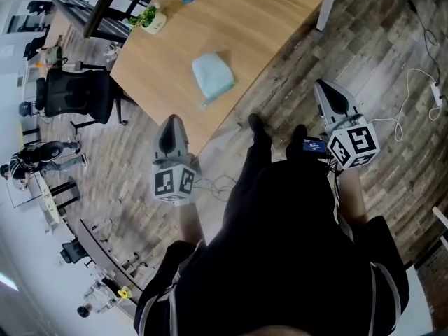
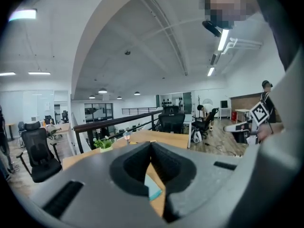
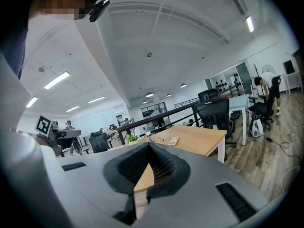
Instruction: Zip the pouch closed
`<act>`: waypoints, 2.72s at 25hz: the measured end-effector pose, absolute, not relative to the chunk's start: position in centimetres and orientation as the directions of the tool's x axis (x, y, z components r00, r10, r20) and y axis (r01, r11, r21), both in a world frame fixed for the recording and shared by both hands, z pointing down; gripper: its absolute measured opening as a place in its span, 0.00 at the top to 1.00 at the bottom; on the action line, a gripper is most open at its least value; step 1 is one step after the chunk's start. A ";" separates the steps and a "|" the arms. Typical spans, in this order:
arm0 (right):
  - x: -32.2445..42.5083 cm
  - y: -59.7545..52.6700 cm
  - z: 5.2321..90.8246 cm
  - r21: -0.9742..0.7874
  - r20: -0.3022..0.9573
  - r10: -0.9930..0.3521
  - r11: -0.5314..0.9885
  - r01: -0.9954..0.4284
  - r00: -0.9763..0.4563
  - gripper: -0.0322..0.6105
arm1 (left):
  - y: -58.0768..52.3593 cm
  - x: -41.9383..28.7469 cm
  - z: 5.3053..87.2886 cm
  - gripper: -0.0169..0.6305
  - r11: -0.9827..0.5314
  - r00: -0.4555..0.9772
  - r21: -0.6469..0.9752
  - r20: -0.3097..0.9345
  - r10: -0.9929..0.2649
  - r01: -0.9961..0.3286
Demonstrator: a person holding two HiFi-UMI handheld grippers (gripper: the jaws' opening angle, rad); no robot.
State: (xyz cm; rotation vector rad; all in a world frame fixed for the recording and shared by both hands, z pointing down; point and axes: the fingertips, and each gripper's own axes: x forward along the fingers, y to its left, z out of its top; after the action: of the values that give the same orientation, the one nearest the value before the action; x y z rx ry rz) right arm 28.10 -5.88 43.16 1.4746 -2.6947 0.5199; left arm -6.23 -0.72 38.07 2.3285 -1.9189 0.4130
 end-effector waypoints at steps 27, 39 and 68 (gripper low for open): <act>3.7 -15.6 39.6 -0.140 0.247 -0.720 0.636 -0.759 -0.649 0.93 | -10.0 -20.8 45.5 0.97 -0.287 0.271 -0.007 0.314 -0.910 -0.958; 2.6 -14.1 41.3 -0.198 0.243 -0.755 0.576 -0.793 -0.609 0.93 | -7.1 -19.3 57.2 0.92 -0.695 0.332 -0.354 0.685 -0.648 -0.626; 6.2 -13.4 41.0 -0.179 0.256 -0.837 0.451 -0.874 -0.484 0.93 | -4.1 -16.4 76.0 0.83 -0.980 0.173 -0.199 0.966 -0.193 0.022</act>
State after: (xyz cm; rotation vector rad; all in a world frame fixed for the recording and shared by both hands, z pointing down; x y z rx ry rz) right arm 6.20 -13.39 41.04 1.5196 -2.5631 0.4347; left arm -16.43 -4.07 76.05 2.5275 -0.1865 2.1275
